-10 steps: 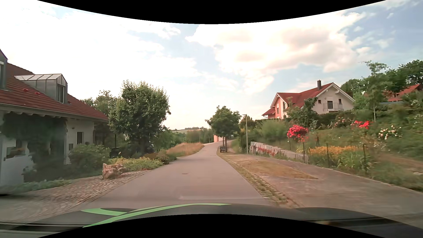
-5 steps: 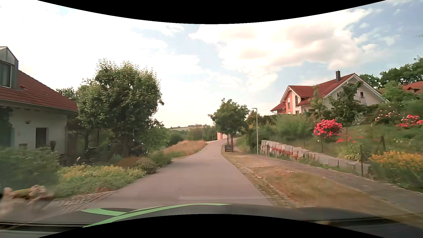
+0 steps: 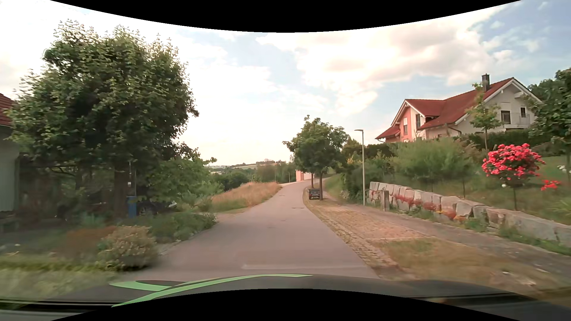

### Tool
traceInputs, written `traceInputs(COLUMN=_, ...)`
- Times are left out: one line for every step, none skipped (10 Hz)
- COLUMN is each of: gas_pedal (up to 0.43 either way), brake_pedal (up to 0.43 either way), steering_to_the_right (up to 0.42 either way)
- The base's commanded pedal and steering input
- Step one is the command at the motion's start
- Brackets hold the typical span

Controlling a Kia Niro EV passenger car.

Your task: Follow the waypoints while adhering to traffic rules and regulations

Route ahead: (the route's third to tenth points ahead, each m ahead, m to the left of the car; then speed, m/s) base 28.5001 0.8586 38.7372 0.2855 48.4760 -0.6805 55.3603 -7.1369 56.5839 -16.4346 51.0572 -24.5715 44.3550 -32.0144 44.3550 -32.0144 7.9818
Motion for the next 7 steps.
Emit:
traceInputs(gas_pedal=0.0, brake_pedal=0.0, steering_to_the_right=-0.005)
traceInputs(gas_pedal=0.0, brake_pedal=0.0, steering_to_the_right=-0.004)
traceInputs(gas_pedal=0.0, brake_pedal=0.0, steering_to_the_right=-0.004)
traceInputs(gas_pedal=0.0, brake_pedal=0.0, steering_to_the_right=-0.003)
traceInputs(gas_pedal=0.0, brake_pedal=0.0, steering_to_the_right=-0.003)
traceInputs(gas_pedal=0.0, brake_pedal=0.0, steering_to_the_right=-0.003)
traceInputs(gas_pedal=0.0, brake_pedal=0.0, steering_to_the_right=-0.003)
